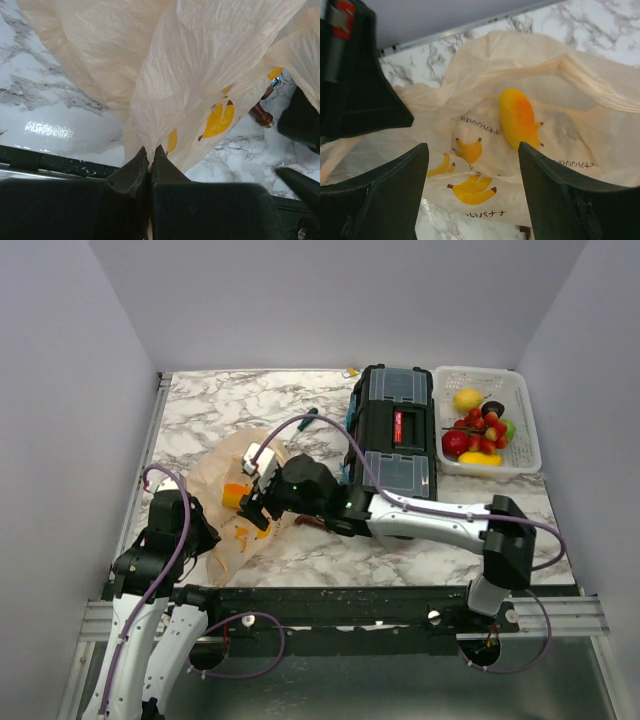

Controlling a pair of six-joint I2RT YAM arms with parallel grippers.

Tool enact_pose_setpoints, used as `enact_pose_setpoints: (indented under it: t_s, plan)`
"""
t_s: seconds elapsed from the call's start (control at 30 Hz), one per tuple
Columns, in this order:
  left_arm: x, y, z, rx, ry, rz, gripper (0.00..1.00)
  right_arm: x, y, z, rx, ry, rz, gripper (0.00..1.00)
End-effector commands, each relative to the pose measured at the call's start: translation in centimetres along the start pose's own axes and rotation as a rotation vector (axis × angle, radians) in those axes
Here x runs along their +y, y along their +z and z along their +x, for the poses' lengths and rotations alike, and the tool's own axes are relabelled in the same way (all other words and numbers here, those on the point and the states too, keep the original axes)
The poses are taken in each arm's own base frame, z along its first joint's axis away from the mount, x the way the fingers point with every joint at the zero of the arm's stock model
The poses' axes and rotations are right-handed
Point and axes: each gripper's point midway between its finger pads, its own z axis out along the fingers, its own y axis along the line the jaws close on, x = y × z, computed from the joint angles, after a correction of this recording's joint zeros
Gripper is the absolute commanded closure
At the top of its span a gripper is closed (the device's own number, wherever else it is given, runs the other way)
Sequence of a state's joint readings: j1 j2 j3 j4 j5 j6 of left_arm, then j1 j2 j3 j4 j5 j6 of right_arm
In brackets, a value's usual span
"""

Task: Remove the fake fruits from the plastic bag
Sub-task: Take out the fake fruit from the plastic bag.

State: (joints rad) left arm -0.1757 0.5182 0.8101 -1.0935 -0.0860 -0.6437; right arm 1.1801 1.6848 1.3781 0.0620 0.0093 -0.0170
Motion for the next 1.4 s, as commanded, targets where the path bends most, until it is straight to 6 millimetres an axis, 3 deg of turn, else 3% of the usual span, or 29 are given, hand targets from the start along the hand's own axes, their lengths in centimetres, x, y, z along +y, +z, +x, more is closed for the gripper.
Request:
enact_pose_setpoints:
  t_s: [0.0, 0.2, 0.53, 0.77, 0.97, 1.07, 1.23, 1.37]
  plan:
    - [-0.1, 0.0, 0.0, 0.000, -0.002, 0.005, 1.00, 0.2, 3.3, 2.5, 0.030, -0.078, -0.001, 0.28]
    - [0.1, 0.4, 0.0, 0.025, -0.008, -0.023, 1.00, -1.7, 7.2, 8.0, 0.114, -0.141, 0.095, 0.31]
    - [0.4, 0.5, -0.2, 0.014, -0.018, -0.047, 1.00, -3.6, 10.5, 9.3, 0.034, -0.238, 0.199, 0.24]
    - [0.4, 0.6, -0.2, 0.023, -0.016, -0.052, 1.00, -3.8, 13.5, 12.1, 0.031, -0.315, 0.198, 0.16]
    - [0.4, 0.7, -0.1, 0.033, -0.010, -0.053, 1.00, -3.5, 15.0, 14.3, 0.029, -0.332, 0.163, 0.02]
    - [0.4, 0.8, 0.0, 0.039, -0.008, -0.055, 1.00, -3.8, 15.7, 15.4, 0.037, -0.317, 0.155, 0.00]
    - [0.4, 0.8, 0.0, 0.044, -0.005, -0.058, 1.00, -4.0, 16.4, 16.7, 0.054, -0.302, 0.141, 0.05]
    - [0.4, 0.8, 0.0, 0.044, -0.005, -0.060, 1.00, -4.0, 16.5, 17.4, 0.064, -0.290, 0.126, 0.27]
